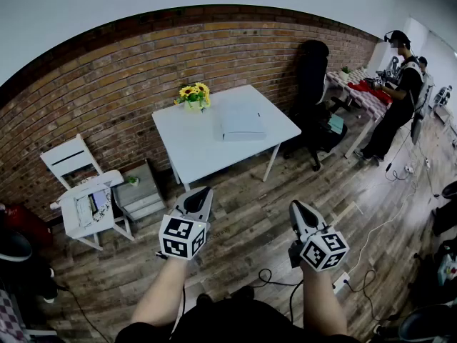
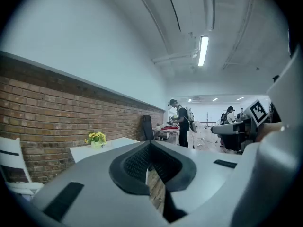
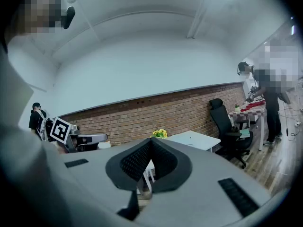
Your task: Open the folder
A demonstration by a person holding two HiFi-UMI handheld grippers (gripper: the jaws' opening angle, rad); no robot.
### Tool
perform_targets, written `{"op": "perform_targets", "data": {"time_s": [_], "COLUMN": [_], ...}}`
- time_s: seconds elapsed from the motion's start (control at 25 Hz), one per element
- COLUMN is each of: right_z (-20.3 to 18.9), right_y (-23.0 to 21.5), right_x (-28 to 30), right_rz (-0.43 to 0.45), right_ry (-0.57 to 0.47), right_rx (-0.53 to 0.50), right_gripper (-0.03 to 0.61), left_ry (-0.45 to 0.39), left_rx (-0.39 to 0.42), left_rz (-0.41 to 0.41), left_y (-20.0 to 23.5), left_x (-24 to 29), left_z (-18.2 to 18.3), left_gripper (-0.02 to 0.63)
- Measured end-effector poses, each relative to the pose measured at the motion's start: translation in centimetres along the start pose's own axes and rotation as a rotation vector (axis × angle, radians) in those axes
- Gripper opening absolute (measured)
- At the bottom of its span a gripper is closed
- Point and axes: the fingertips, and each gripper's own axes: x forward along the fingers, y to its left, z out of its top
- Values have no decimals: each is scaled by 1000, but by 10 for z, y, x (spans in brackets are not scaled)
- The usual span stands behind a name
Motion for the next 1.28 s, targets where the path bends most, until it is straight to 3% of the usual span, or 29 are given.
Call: {"op": "perform_targets", "data": {"time_s": [0.52,0.64,0.84,1.28], "right_z": [-7,-5,1,-17], "right_y": [-30,-45,-58,-84], "right_x": [-11,-18,-18,-15], "right_rz": [-21,-26,42,125], "right_ry": [-14,-9,4,49], "right_rx": [3,-47,-97,-6], "right_gripper": [11,11,14,21], "left_ry": [14,16,19,73], "left_rx": [20,15,36,29], "left_rz": [8,10,29,51], "left_y": [-10,-24,-45,-64], "left_x": [14,30,50,71], "left_z": [-6,1,10,-19], "left_gripper": [20,18,19,20]}}
